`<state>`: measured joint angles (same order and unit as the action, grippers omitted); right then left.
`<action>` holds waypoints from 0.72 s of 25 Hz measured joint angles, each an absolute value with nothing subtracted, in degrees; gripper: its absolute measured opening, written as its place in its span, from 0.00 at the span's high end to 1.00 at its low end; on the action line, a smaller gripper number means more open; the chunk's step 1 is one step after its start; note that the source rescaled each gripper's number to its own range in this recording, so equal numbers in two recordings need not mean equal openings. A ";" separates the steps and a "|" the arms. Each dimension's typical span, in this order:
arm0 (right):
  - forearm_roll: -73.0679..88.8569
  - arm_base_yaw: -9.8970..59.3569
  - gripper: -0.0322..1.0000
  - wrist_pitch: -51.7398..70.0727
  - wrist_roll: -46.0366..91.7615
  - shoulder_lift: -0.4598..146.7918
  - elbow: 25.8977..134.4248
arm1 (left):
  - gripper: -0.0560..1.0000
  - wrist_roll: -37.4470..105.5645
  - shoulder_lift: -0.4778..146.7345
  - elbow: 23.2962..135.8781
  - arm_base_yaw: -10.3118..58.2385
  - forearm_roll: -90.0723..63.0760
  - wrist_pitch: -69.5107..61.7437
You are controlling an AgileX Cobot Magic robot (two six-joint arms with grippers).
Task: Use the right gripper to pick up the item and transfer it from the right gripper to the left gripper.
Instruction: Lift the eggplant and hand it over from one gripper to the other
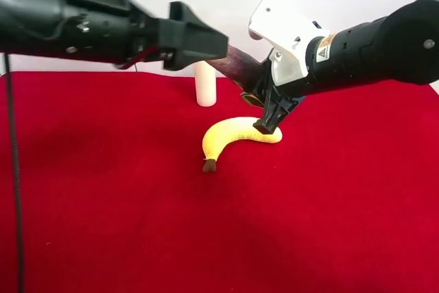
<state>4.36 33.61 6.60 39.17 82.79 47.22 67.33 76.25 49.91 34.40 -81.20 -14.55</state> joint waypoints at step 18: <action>5.64 33.61 0.97 7.43 39.17 82.79 47.22 | 0.09 70.20 83.43 53.22 34.55 -81.43 -10.56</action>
